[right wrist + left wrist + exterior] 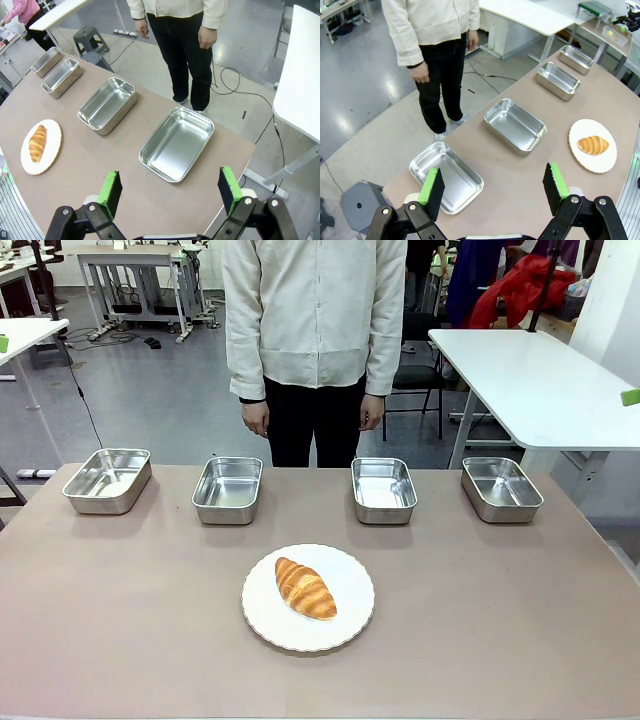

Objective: Place the bread in the container.
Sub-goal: Place the Butter Roll into the Airtight Container indicated by the human.

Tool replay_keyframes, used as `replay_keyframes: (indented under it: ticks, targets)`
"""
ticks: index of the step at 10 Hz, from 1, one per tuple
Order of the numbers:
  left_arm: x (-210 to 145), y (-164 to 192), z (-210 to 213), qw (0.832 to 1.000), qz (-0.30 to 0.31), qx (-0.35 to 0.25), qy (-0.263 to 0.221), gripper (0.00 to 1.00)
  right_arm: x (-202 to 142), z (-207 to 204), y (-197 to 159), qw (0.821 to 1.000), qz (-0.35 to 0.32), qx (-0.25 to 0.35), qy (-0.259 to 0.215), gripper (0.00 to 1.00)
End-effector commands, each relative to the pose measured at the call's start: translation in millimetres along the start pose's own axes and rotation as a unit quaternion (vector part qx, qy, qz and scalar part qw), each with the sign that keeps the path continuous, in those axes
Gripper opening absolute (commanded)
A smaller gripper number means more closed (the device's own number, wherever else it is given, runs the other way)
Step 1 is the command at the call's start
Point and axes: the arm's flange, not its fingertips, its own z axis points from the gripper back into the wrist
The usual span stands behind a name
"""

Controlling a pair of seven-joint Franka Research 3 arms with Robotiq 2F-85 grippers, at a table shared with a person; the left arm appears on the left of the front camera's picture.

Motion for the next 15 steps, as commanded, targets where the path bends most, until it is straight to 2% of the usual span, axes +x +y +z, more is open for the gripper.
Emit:
replay_keyframes:
  ticks: [1,15]
  targets:
    - [1.3,0.0,0.6,1.0,-0.002,-0.004,-0.007,1.0,0.9,-1.4,-1.0,1.0,0.0,0.003,-0.009,1.0]
    - [1.3,0.0,0.6,1.0,-0.002,-0.004,-0.007,1.0,0.9,-1.4,-1.0,1.0,0.0,0.003,-0.009,1.0]
